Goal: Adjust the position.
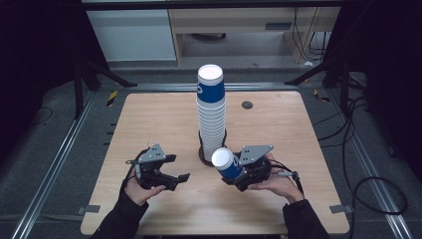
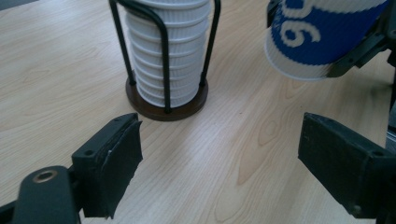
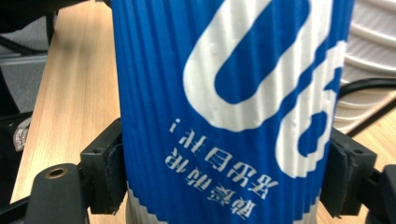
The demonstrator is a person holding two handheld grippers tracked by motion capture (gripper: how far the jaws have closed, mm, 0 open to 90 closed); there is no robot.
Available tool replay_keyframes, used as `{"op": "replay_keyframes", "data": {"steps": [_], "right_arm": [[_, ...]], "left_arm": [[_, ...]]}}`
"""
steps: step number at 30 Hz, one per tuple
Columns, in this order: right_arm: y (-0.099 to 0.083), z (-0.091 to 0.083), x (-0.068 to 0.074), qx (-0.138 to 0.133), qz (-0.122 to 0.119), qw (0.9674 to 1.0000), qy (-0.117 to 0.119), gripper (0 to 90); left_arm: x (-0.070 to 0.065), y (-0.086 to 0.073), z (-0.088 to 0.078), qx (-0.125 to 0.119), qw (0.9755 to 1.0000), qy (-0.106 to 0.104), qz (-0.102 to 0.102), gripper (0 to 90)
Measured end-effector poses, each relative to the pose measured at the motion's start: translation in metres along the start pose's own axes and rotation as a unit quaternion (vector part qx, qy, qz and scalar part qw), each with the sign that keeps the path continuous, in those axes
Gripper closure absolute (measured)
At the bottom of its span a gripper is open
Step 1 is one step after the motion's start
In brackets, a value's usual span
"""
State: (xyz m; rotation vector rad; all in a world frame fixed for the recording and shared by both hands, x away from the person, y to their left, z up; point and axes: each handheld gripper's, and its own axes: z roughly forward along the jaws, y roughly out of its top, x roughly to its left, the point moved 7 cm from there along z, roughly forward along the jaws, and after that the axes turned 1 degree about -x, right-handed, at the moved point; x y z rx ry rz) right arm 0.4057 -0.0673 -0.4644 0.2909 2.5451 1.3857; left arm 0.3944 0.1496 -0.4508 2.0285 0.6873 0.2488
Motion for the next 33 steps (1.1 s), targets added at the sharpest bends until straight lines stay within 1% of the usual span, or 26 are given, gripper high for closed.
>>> {"op": "replay_keyframes", "data": {"steps": [5,8,12,15,16,17,21,22,23,25,26,33], "right_arm": [[0.002,0.008,0.003,0.005,-0.005,0.9999,0.008,19.4],[0.001,0.013,0.006,0.013,-0.01,0.9998,0.013,19.4],[0.0,0.019,0.008,0.02,-0.012,0.9995,0.021,19.4],[-0.001,0.023,0.011,0.028,-0.017,0.9992,0.026,19.5],[-0.002,0.025,0.012,0.029,-0.018,0.999,0.028,19.5],[-0.002,0.025,0.012,0.029,-0.018,0.999,0.028,19.5],[-0.002,0.032,0.017,0.038,-0.024,0.9983,0.037,19.5],[-0.002,0.032,0.017,0.038,-0.024,0.9983,0.037,19.5],[-0.003,0.035,0.019,0.044,-0.028,0.9979,0.04,19.5],[-0.003,0.036,0.02,0.045,-0.029,0.9977,0.04,19.5],[-0.003,0.038,0.022,0.048,-0.032,0.9974,0.043,19.5],[-0.003,0.046,0.027,0.055,-0.041,0.9963,0.052,19.5]], "left_arm": [[-0.009,0.004,0.003,0.001,0.9998,-0.015,0.011,12.7],[-0.014,0.005,0.005,0.004,0.9996,-0.023,0.018,12.5],[-0.02,0.007,0.009,0.006,0.9991,-0.035,0.024,12.4],[-0.023,0.008,0.011,0.008,0.9987,-0.045,0.024,12.4],[-0.023,0.008,0.011,0.008,0.9987,-0.045,0.024,12.4],[-0.024,0.009,0.012,0.008,0.9985,-0.049,0.023,12.4],[-0.031,0.01,0.017,0.015,0.9975,-0.063,0.03,12.2],[-0.031,0.01,0.017,0.015,0.9975,-0.063,0.03,12.1],[-0.034,0.01,0.019,0.02,0.997,-0.068,0.033,12.1],[-0.035,0.01,0.021,0.022,0.9968,-0.07,0.033,12.1],[-0.037,0.01,0.023,0.024,0.9964,-0.074,0.034,12.1],[-0.042,0.011,0.028,0.029,0.9956,-0.081,0.038,12.0]]}}
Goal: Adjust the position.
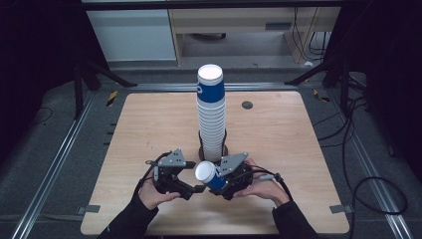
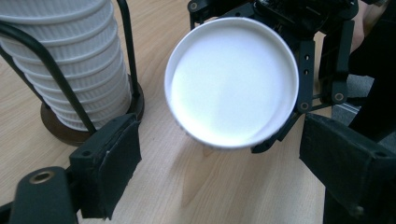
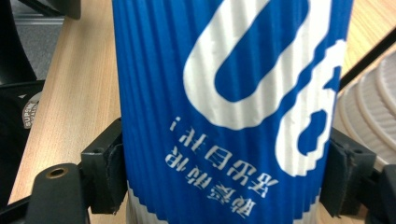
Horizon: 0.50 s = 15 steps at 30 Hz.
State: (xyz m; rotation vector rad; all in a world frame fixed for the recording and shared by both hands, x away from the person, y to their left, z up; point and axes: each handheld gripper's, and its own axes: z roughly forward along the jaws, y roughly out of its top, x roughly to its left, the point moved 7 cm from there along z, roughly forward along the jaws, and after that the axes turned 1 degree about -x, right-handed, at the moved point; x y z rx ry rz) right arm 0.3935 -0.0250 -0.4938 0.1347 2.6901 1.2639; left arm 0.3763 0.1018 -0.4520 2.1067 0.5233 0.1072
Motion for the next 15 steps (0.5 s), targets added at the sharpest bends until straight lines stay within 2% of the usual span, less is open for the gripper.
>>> {"op": "replay_keyframes", "data": {"steps": [7,15], "right_arm": [[0.004,0.007,0.006,0.002,-0.015,0.9998,0.01,19.5],[0.006,0.013,0.009,0.006,-0.021,0.9997,0.015,19.5]], "left_arm": [[-0.003,-0.002,0.005,0.009,0.9999,-0.007,0.006,12.3],[-0.005,-0.004,0.008,0.017,0.9998,-0.012,0.007,14.7]]}}
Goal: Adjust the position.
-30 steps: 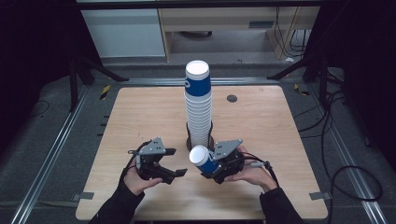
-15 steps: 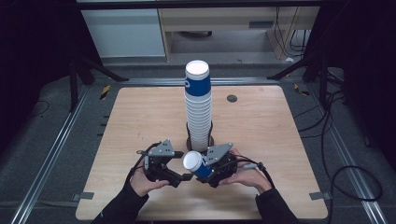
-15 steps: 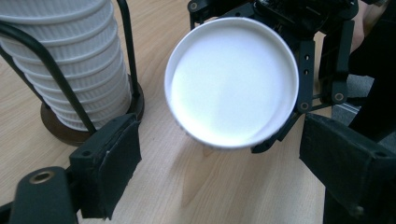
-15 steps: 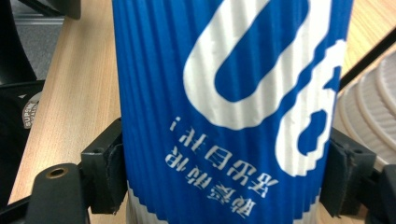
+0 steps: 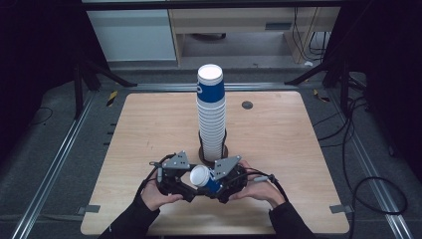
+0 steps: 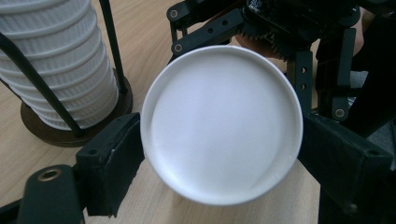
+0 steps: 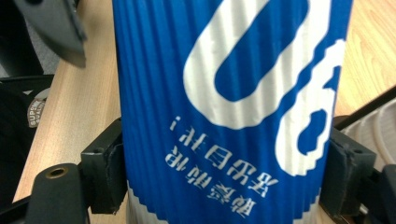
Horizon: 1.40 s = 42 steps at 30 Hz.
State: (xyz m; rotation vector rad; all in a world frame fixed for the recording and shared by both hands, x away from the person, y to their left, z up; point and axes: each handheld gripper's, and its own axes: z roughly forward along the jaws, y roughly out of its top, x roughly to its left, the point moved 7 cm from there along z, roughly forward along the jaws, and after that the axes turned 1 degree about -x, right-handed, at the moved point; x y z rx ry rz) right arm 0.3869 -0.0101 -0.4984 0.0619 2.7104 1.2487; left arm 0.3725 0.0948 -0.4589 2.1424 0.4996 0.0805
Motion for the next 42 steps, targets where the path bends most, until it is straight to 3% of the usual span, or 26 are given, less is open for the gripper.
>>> {"op": "replay_keyframes", "data": {"steps": [9,13,21,24,31,42], "right_arm": [[0.001,0.004,0.003,0.005,-0.005,1.0,0.004,19.5],[0.0,0.004,0.003,0.009,-0.004,0.9999,0.006,19.4],[0.0,0.006,0.003,0.005,0.003,1.0,0.003,17.4],[0.0,0.004,-0.001,-0.003,0.016,0.9998,-0.005,10.5],[0.002,-0.006,-0.009,-0.033,0.037,0.9986,-0.018,9.4],[0.006,-0.037,-0.023,-0.094,0.064,0.9922,-0.05,8.7]], "left_arm": [[-0.002,-0.003,0.003,0.011,0.9999,-0.004,0.002,18.7],[-0.002,-0.004,0.004,0.013,0.9999,0.003,0.003,25.1],[0.0,-0.004,0.002,0.01,0.9999,0.006,-0.001,25.7],[0.001,-0.002,-0.001,0.001,1.0,0.004,-0.005,25.8],[0.007,0.003,-0.015,-0.027,0.9995,0.009,-0.013,25.9],[0.017,0.008,-0.034,-0.059,0.9977,0.027,-0.022,26.2]]}}
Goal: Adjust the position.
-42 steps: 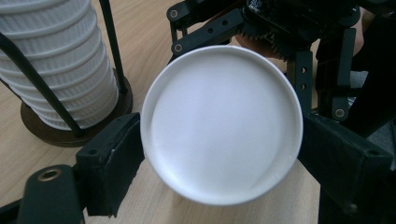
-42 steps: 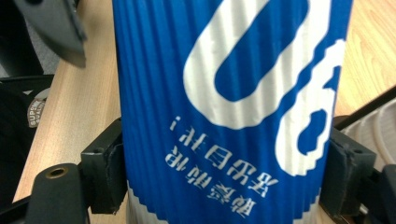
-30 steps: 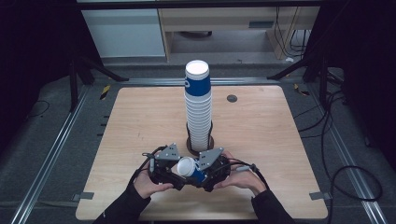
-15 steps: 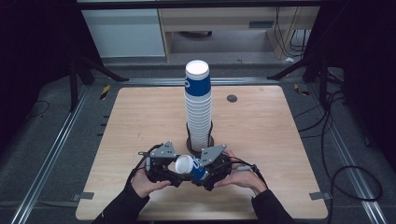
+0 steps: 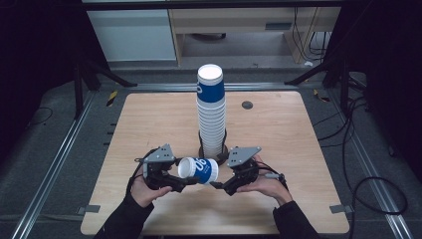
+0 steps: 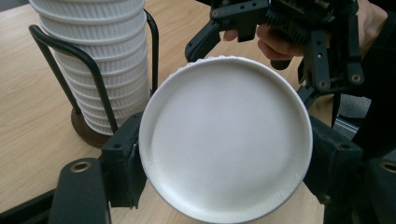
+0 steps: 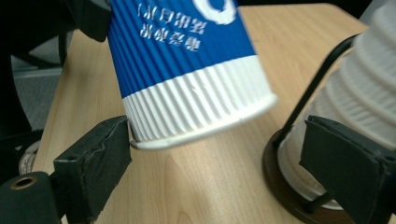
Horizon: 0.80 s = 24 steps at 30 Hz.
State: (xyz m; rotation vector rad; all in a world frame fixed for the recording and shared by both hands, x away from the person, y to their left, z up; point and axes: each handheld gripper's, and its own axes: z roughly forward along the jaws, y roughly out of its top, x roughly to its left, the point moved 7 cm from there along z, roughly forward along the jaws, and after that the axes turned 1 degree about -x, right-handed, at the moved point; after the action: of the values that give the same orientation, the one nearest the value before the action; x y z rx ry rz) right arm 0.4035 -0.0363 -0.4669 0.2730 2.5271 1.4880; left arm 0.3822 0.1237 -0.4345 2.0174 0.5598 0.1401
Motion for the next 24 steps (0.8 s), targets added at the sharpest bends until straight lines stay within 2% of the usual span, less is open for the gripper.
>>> {"op": "replay_keyframes", "data": {"steps": [5,6,8,11,15,17,24], "right_arm": [[0.003,-0.012,-0.004,-0.022,0.012,0.9997,-0.005,8.8],[0.003,-0.017,-0.007,-0.034,0.026,0.9991,-0.008,8.8],[0.003,-0.019,-0.008,-0.036,0.027,0.9989,-0.01,8.9],[0.003,-0.025,-0.013,-0.051,0.04,0.9978,-0.015,8.9],[0.0,-0.028,-0.016,-0.054,0.054,0.9969,-0.016,8.7],[-0.001,-0.027,-0.016,-0.052,0.057,0.9969,-0.014,8.6],[-0.003,-0.027,-0.015,-0.051,0.063,0.9967,-0.007,7.9]], "left_arm": [[0.005,0.002,-0.007,-0.012,0.9999,0.008,-0.004,26.2],[0.008,0.003,-0.01,-0.02,0.9997,0.012,-0.007,26.2],[0.009,0.003,-0.011,-0.024,0.9996,0.013,-0.009,26.2],[0.013,0.004,-0.014,-0.036,0.9991,0.017,-0.013,26.1],[0.015,0.004,-0.016,-0.046,0.9987,0.021,-0.013,26.1],[0.014,0.006,-0.018,-0.054,0.9984,0.015,-0.012,26.1],[0.015,0.007,-0.017,-0.062,0.9979,0.018,-0.006,26.1]]}}
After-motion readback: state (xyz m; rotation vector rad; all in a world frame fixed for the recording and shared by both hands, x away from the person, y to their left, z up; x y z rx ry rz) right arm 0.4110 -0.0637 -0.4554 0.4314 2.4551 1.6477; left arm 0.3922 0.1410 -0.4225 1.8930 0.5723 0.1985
